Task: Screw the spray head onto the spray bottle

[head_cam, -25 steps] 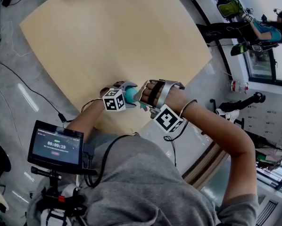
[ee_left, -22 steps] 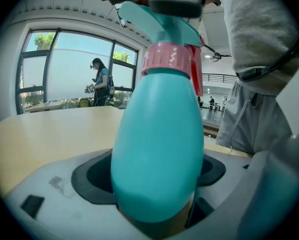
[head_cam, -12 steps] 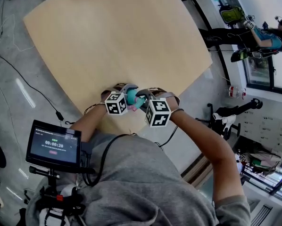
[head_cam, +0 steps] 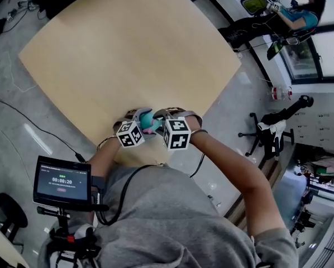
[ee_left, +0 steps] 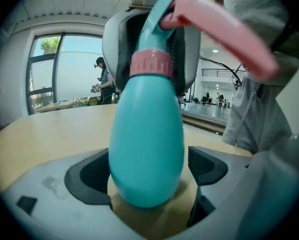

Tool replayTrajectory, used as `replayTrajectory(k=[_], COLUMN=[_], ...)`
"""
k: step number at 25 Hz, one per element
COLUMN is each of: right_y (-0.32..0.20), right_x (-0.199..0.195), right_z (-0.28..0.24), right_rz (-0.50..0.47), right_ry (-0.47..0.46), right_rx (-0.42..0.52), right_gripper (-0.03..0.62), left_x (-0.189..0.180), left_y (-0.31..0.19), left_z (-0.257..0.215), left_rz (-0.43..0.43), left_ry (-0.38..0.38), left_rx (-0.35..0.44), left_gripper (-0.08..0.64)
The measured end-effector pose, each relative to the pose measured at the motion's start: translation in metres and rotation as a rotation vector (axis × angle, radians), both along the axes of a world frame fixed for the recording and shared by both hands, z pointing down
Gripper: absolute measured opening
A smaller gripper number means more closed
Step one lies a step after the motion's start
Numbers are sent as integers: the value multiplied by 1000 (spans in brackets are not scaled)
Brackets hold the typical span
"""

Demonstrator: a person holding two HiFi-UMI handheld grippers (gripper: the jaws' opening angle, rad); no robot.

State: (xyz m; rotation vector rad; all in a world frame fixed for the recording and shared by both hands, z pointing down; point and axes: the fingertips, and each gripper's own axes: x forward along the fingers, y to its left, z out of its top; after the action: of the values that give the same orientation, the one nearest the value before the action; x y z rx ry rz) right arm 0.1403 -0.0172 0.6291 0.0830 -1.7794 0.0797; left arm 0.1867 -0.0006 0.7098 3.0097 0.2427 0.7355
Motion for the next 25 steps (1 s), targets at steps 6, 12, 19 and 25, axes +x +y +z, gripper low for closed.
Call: replayTrajectory(k=[6,12,19,25], right_y=[4,1,7,76], right_x=[4,-7,6,1], right_z=[-11,-89,-171,-315], right_rz=[41,202,452,790], right_ry=[-33,-140,-448,-1028], right_rx=[90,288,399,609], right_gripper=[176,215,215,169], left_x=[-72,-159,-159,-165], left_y=[11,13,-17,23], left_z=[-9,-86,-215,-345], left_rz=[-52,-191,-322,-411], left_ry=[-55,-45,227,419], left_rx=[-13,50,122,124], left_gripper=[453,438,17,5])
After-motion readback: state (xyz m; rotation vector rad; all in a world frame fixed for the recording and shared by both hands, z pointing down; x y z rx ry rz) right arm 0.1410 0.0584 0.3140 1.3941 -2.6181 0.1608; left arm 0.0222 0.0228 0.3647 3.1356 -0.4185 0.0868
